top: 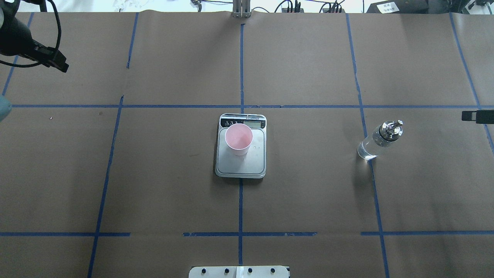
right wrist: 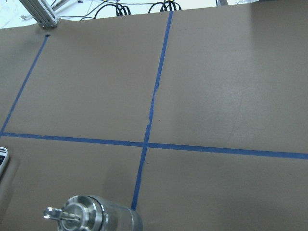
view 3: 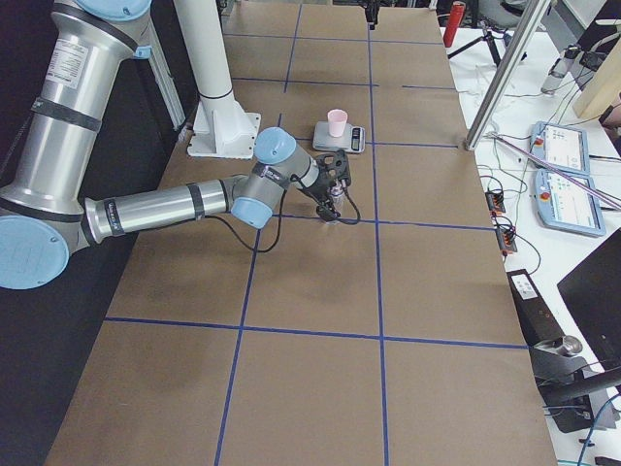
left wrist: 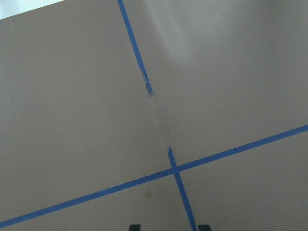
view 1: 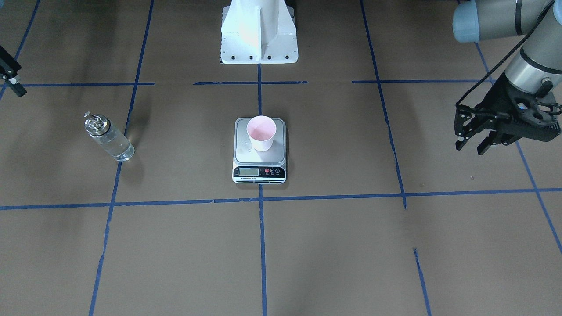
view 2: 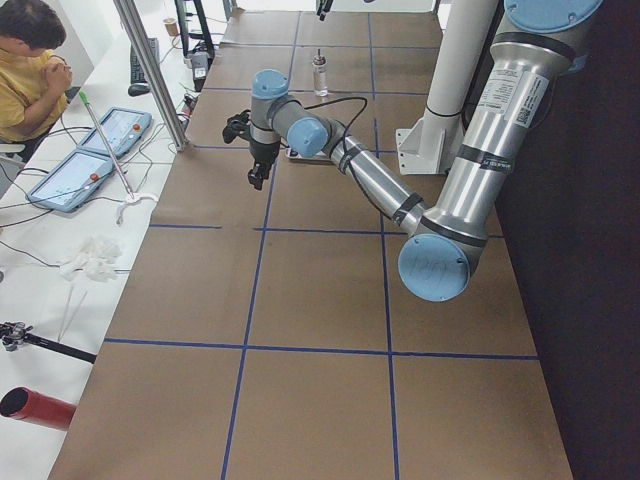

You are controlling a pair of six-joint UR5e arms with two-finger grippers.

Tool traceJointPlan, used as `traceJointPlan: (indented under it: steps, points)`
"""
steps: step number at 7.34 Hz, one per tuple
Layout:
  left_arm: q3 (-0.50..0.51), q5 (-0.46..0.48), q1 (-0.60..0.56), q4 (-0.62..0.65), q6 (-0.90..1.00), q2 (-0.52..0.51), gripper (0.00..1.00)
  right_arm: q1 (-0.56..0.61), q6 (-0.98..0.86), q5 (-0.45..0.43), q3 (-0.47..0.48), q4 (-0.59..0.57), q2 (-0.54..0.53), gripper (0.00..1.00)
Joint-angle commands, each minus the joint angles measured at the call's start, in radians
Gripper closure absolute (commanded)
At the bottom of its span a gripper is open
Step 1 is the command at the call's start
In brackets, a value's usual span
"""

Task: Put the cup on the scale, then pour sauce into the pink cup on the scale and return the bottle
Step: 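Release the cup on the scale and withdraw the left arm, then reach the right gripper toward the glass spout bottle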

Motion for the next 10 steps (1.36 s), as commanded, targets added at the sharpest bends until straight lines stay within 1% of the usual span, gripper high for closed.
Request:
traceJointPlan:
  steps: [1, 2, 3, 4, 6, 7, 8, 9, 10]
  points:
    - [0.022, 0.004, -0.025, 0.0, 0.032, 0.001, 0.49, -0.137, 0.035, -0.153, 0.068, 0.0, -0.026, 0.0]
    - [0.052, 0.003, -0.057, -0.002, 0.106, -0.001, 0.48, -0.182, 0.033, -0.191, 0.082, 0.0, -0.04, 0.0]
    - [0.065, 0.003, -0.061, -0.003, 0.117, -0.001, 0.47, -0.2, 0.033, -0.193, 0.083, 0.0, -0.086, 0.0]
    - [0.077, 0.003, -0.061, -0.014, 0.119, -0.001, 0.47, -0.255, 0.027, -0.21, 0.083, 0.0, -0.121, 0.0]
    - [0.1, 0.003, -0.067, -0.042, 0.119, -0.001, 0.47, -0.439, 0.038, -0.396, 0.082, -0.011, -0.131, 0.0]
    - [0.109, 0.003, -0.067, -0.046, 0.123, -0.001, 0.47, -0.517, 0.091, -0.466, 0.082, -0.02, -0.126, 0.0]
    - [0.146, 0.003, -0.068, -0.092, 0.129, -0.001, 0.47, -0.665, 0.146, -0.679, 0.08, -0.053, -0.105, 0.0]
    - [0.202, 0.003, -0.093, -0.141, 0.189, -0.001, 0.47, -0.72, 0.201, -0.74, 0.077, -0.055, -0.083, 0.0]
    - [0.235, 0.003, -0.107, -0.152, 0.232, -0.001, 0.47, -0.801, 0.27, -0.882, 0.065, -0.057, -0.078, 0.0]
